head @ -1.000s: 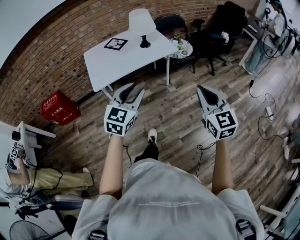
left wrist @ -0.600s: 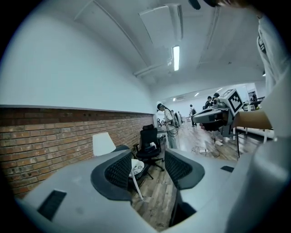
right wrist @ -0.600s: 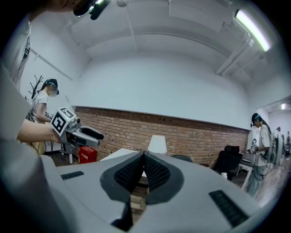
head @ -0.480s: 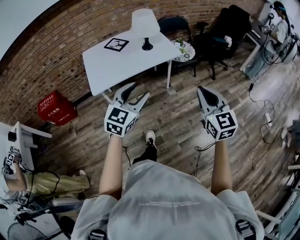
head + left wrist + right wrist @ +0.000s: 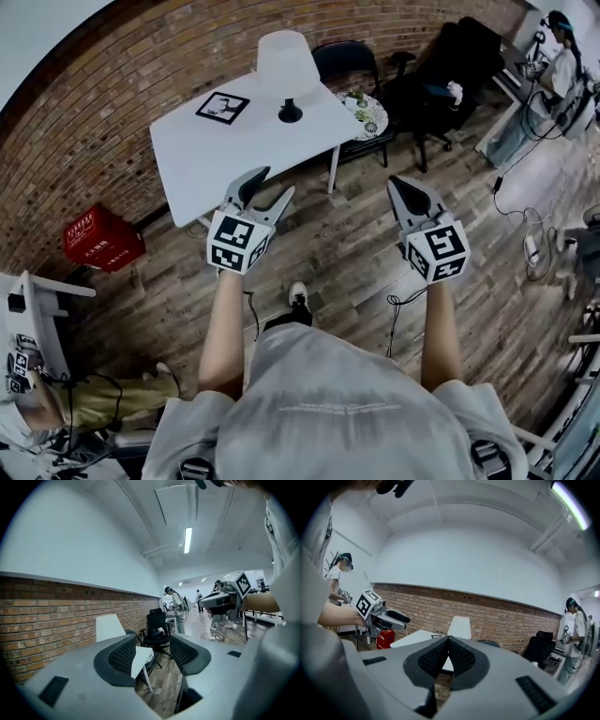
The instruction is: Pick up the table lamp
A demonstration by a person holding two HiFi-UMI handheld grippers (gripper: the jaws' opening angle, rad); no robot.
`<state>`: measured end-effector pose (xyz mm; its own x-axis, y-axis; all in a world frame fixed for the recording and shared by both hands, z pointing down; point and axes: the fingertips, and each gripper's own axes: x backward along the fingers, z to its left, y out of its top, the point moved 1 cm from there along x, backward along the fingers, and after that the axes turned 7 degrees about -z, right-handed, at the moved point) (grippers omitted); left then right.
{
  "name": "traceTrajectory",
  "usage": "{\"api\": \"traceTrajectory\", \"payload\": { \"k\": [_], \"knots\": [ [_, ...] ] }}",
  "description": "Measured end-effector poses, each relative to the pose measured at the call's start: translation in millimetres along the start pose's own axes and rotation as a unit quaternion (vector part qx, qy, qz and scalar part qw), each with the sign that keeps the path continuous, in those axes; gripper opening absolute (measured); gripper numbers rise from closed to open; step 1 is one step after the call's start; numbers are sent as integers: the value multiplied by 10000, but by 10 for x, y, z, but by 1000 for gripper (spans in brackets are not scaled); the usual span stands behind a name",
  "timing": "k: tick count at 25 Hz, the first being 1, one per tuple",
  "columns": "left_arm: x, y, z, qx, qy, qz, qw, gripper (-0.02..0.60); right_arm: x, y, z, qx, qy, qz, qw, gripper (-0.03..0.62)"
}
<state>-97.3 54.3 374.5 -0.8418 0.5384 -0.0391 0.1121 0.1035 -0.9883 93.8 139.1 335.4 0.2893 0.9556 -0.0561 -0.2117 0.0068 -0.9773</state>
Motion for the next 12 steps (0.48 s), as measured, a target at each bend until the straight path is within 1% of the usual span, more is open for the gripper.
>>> {"api": "traceTrajectory", "payload": {
  "k": [2, 7, 12],
  "knots": [
    [-158, -49, 175, 57, -10, 33, 10000, 227, -191, -7, -90, -100, -3, -6, 9999, 2],
    [-470, -203, 556, 194, -60, 191, 9996, 227, -609, -82, -250, -122, -70, 138, 9998, 2],
    [-735, -378, 884, 336, -147, 311, 9988, 227, -988, -163, -342, -251, -13, 246, 9994, 2]
  ]
}}
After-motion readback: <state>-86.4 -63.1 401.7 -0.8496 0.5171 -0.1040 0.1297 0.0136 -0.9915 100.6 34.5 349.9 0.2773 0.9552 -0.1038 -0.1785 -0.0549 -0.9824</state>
